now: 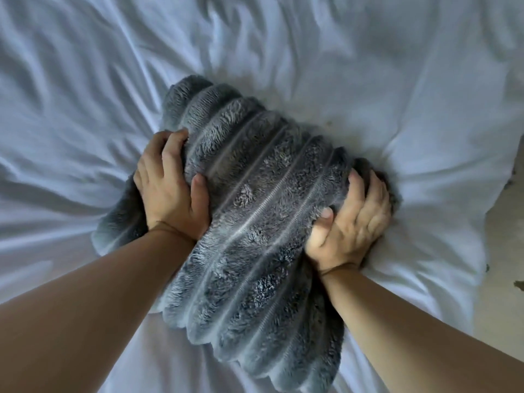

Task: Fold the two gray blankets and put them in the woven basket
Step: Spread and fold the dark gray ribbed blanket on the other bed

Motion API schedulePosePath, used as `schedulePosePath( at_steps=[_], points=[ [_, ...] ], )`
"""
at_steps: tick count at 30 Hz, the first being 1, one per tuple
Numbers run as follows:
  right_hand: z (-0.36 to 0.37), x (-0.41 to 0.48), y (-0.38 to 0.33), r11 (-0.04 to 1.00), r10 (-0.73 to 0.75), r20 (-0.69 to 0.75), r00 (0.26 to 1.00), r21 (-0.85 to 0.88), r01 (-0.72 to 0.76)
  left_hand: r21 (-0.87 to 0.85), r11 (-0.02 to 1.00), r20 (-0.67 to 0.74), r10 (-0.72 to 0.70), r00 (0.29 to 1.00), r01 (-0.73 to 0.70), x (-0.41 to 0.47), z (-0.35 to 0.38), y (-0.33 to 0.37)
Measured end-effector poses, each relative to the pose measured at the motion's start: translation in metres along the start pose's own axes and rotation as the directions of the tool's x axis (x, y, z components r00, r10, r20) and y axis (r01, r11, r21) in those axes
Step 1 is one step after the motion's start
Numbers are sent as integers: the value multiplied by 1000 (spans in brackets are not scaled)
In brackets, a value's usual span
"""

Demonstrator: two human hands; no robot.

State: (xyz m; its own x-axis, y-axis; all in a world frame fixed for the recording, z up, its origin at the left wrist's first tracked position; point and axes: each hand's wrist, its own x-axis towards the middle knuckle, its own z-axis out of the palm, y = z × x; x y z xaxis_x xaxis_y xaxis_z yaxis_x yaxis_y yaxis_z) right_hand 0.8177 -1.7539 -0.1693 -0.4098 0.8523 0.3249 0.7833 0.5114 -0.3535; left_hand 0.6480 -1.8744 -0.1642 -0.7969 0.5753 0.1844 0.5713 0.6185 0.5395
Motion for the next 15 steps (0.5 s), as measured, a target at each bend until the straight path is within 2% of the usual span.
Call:
schedulePosePath(
  at_steps=[5, 8, 10, 12, 15],
  points=[
    [4, -5, 2, 1000, -12, -68, 998, -24, 10, -14, 1000, -32, 28, 999, -28, -1, 5, -5],
    [3, -5, 2, 1000, -8, -43, 999, -21, 7, -2, 1000, -56, 18, 998, -18, 0, 3, -4],
    [-6, -2, -1, 997, -1, 32, 999, -72, 3, 8, 1000, -40, -8, 999, 8, 0, -5, 1],
    [-24, 2, -4, 985, 16, 176, 984, -170, 14, -4, 998, 14, -61, 998, 61, -1, -23, 15],
    [-60, 7, -15, 970, 57, 398, 916, -237, 43, -32, 980, 164, -191, 968, 199, -3, -60, 34]
  ],
)
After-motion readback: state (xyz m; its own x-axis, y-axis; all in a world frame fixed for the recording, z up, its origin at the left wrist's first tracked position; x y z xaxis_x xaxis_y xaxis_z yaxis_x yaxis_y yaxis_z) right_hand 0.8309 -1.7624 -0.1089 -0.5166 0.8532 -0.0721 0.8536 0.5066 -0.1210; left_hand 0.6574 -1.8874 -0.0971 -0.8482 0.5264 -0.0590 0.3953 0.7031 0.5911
